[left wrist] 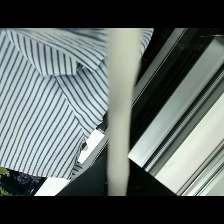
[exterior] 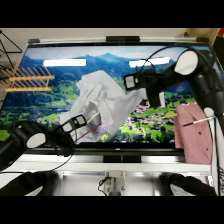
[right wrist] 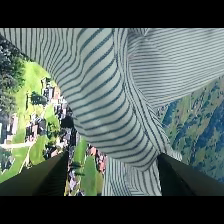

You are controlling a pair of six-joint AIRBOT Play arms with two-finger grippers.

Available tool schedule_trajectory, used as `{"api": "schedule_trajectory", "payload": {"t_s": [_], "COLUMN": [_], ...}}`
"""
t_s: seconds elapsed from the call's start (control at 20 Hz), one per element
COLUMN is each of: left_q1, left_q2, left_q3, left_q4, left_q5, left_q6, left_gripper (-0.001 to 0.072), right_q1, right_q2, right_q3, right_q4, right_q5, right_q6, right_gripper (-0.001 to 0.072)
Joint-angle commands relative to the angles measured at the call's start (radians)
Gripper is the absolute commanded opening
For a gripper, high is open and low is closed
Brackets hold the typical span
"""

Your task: Fold the shirts.

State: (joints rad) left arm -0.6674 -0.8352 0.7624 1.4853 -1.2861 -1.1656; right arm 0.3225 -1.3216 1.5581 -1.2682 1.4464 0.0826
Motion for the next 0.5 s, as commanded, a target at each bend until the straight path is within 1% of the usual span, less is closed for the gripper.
{"api": "schedule_trajectory", "payload": {"t_s": [0.0, 0.25, 0.3, 0.35, 0.4, 0.45], "left_q1": [0.000, 0.001, 0.001, 0.001, 0.001, 0.001], "left_q2": [-0.001, 0.002, 0.002, 0.002, 0.002, 0.001], "left_q3": [0.001, 0.031, 0.035, 0.036, 0.036, 0.036], "left_q4": [0.000, 0.000, 0.001, 0.005, 0.016, 0.036], "left_q5": [0.007, 0.052, 0.056, 0.055, 0.056, 0.057], "left_q6": [0.014, 0.036, 0.040, 0.040, 0.040, 0.040], "left_gripper": [0.0047, 0.0047, 0.0047, 0.0047, 0.0048, 0.0049], "right_q1": [0.030, 0.076, 0.077, 0.077, 0.077, 0.077], "right_q2": [-0.044, -0.115, -0.124, -0.128, -0.129, -0.128], "right_q3": [0.000, 0.000, 0.000, 0.000, 0.000, 0.000], "right_q4": [0.038, 0.042, 0.035, 0.032, 0.027, 0.023], "right_q5": [-0.027, -0.010, -0.002, 0.016, 0.042, 0.067], "right_q6": [-0.023, -0.024, -0.023, -0.021, -0.013, 0.002], "right_gripper": [0.0664, 0.0664, 0.0643, 0.0479, 0.0201, 0.0071]}}
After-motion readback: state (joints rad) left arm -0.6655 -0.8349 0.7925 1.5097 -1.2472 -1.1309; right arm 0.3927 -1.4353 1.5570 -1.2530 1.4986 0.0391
